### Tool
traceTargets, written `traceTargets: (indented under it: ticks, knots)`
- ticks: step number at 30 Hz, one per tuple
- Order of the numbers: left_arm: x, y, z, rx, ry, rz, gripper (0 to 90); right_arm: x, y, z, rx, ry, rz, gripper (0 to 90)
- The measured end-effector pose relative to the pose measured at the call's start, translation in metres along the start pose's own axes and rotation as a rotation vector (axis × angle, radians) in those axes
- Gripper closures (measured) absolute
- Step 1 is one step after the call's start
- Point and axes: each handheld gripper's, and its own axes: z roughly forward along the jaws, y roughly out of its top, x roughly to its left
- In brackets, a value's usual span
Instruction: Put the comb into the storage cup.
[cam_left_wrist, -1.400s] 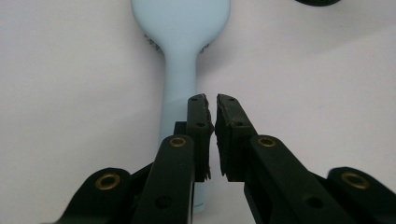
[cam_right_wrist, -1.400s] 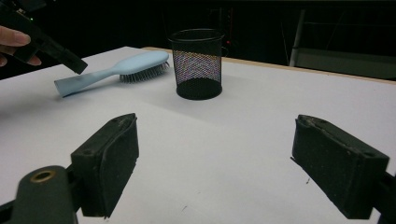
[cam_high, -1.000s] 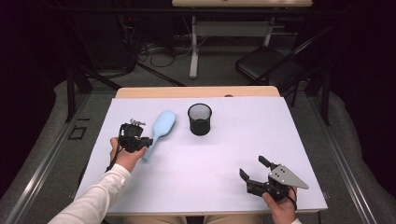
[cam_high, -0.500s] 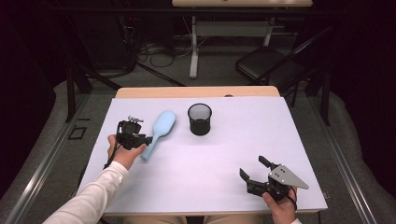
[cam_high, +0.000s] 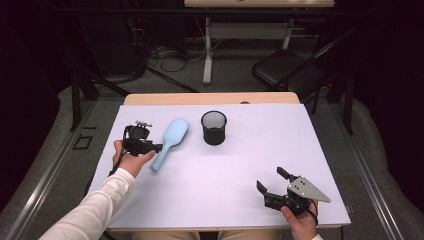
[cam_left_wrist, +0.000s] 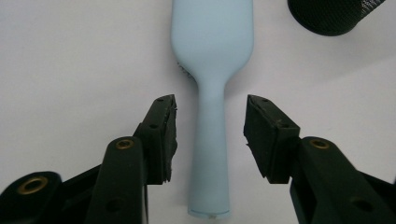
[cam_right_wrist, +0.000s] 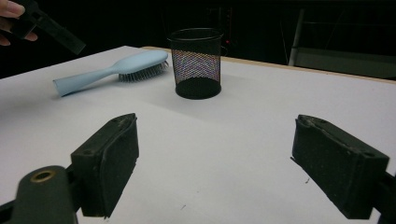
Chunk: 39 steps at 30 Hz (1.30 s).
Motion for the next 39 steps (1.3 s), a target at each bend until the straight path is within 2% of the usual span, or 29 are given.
traceTargets:
  ticks: [5, 7, 11, 21, 24, 26, 35, 39]
  knots:
    - [0.003, 0.004, -0.001, 0.013, -0.002, -0.012, 48.4, 0.000, 0.000, 0.000, -0.001, 0.000, 0.000, 14.2]
    - [0.005, 0.005, -0.001, 0.005, -0.006, 0.008, 46.9, 0.000, 0.000, 0.000, 0.000, 0.000, 0.001, 14.2]
    - [0.006, 0.008, -0.001, 0.001, 0.017, 0.030, 46.6, 0.000, 0.000, 0.000, 0.001, 0.001, -0.001, 14.3]
    - [0.009, 0.013, 0.000, 0.031, 0.005, 0.023, 44.8, 0.000, 0.000, 0.000, 0.004, -0.001, -0.003, 14.3]
    - [0.009, 0.014, 0.000, 0.040, 0.015, 0.022, 42.4, 0.000, 0.000, 0.000, 0.003, 0.000, -0.004, 14.3]
    - [0.008, 0.015, 0.000, 0.045, 0.019, 0.039, 38.6, 0.000, 0.000, 0.000, 0.004, 0.001, -0.003, 14.3]
    - [0.008, 0.019, 0.002, 0.061, 0.010, 0.070, 23.1, 0.000, 0.000, 0.000, 0.004, 0.001, -0.002, 14.3]
    - [0.007, 0.021, 0.004, 0.069, 0.004, 0.065, 15.6, 0.000, 0.000, 0.000, 0.004, 0.001, -0.003, 14.2]
